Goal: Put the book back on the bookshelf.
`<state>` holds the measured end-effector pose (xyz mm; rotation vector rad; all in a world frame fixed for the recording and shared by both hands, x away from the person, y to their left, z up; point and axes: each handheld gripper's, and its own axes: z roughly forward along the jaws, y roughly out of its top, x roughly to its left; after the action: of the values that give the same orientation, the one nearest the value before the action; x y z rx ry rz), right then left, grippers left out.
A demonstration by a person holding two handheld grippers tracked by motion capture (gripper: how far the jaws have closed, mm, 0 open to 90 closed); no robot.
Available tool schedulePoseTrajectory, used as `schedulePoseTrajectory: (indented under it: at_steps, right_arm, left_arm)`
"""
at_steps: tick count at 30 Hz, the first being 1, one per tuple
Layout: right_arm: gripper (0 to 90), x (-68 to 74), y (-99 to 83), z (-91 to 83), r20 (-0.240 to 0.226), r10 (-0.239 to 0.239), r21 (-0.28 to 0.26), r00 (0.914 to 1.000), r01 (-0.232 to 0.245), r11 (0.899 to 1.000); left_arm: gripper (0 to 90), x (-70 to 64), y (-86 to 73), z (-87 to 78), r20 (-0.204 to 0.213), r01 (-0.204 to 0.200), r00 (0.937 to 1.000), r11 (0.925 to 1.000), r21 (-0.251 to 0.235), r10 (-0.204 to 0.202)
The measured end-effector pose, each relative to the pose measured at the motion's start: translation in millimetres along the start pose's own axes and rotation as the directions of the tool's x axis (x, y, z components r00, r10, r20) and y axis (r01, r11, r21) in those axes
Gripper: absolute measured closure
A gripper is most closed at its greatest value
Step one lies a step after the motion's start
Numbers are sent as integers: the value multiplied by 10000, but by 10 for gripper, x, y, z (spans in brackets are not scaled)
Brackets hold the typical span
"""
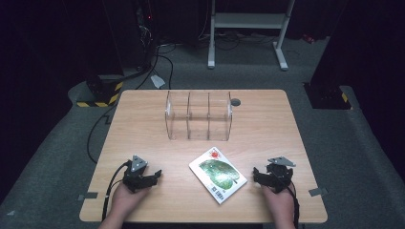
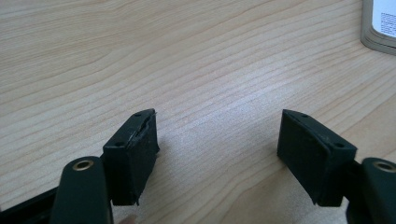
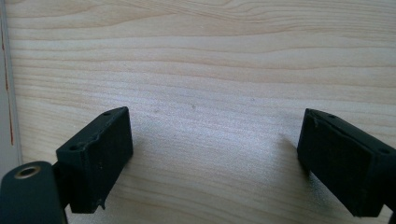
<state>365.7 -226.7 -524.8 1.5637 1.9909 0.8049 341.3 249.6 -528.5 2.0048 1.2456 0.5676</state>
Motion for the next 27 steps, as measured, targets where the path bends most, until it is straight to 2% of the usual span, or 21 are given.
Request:
schedulePoseTrajectory:
  at_steps: [23,27]
  right_arm:
    - [101,-5,0,1,-23,-60,-16,10000,60,10000]
    - [146,-4,0,-10,-82,-22,-39,10000,22,10000]
  left_arm:
    - [311,7,-12,-16,-76,21,10000,10000,-31,-21]
    - [337,2,-12,-29,-56,8,10000,10000,15,-8]
